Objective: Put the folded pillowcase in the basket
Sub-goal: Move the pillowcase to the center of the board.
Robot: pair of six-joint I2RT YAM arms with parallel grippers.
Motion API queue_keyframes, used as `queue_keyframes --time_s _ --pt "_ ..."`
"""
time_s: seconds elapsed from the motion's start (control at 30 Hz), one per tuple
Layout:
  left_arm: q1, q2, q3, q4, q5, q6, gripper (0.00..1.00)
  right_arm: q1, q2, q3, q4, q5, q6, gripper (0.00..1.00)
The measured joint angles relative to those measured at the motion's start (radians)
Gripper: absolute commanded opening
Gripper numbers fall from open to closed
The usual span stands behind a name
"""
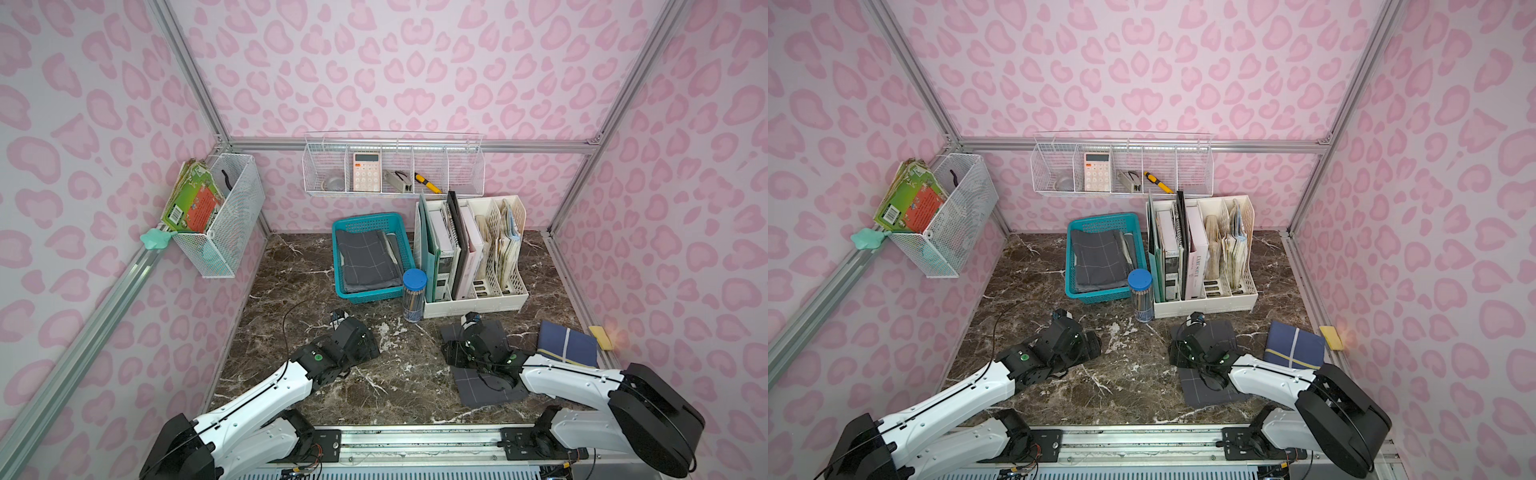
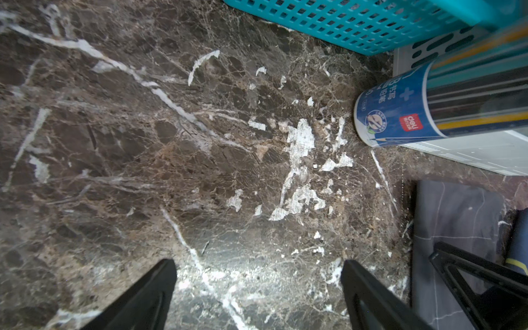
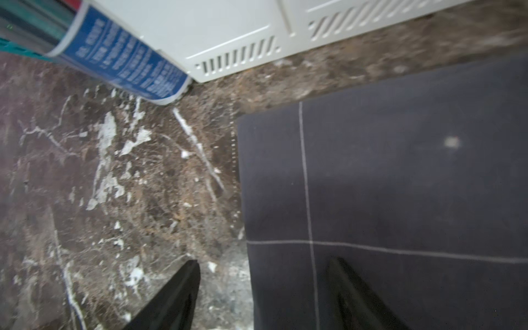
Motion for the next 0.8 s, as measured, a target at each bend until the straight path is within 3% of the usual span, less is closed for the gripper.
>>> queue_keyframes --time_s 0.27,0.57,0.8 --pt "0.000 0.020 -0.003 0.000 0.006 -0.019 0.95 0.116 0.058 0.118 0.027 -0.035 0.047 0.75" --pt "-0.015 0.057 -0.002 0.010 0.040 -0.019 0.95 0.005 -0.138 0.075 -0.160 0.121 -0.021 0.75" --pt "-0.058 0.108 0.023 0.047 0.036 -0.027 0.95 -0.017 -0.172 0.000 -0.243 0.085 -0.056 0.75"
